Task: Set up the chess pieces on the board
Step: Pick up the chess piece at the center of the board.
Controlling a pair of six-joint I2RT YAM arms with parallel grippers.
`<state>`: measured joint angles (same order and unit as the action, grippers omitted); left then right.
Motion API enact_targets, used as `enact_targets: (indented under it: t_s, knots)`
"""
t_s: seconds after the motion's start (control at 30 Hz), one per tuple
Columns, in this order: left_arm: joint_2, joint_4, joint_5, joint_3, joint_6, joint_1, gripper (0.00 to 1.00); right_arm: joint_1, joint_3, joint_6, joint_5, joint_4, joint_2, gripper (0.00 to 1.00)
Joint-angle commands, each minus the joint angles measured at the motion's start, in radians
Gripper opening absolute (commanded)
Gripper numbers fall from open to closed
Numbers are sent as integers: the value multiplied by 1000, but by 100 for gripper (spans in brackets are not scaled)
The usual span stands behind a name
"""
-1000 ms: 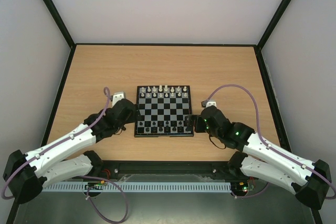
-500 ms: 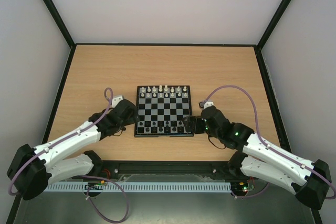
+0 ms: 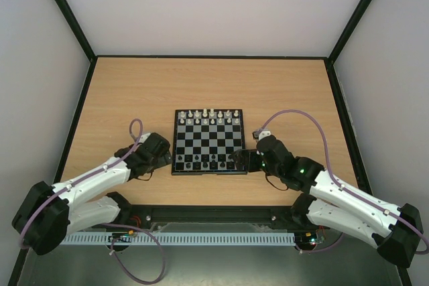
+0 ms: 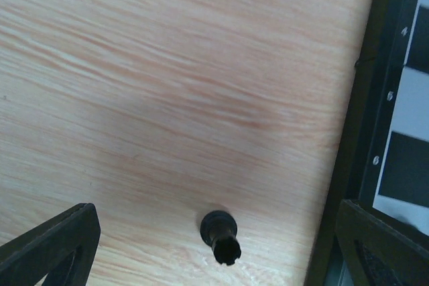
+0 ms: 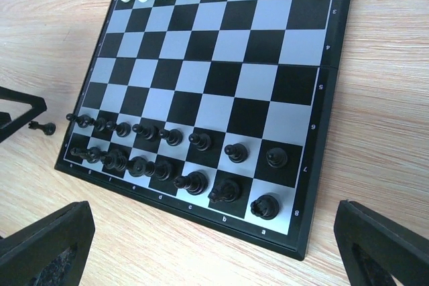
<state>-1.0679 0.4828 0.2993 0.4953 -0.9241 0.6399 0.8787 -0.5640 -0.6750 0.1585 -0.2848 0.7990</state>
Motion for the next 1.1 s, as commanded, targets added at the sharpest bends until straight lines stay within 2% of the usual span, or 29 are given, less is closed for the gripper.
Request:
enact_targets:
  t_s: [0.0,0.3,0.83,1.07]
  knots:
    - [-7,10,-52,-24,-26,-6,99,-1,14,20,-25,18,-4,99]
    - [-17,3,-73,-50,-52,-6,98,-2,20,27,-47,28,-11,99]
    - [-46,-18,-44,-39,-54,-5,57,-2,25,33,-65,37,-9,99]
    - [-80,-23,-23,-15,-47,3,49,-2,25,35,-68,39,-9,99]
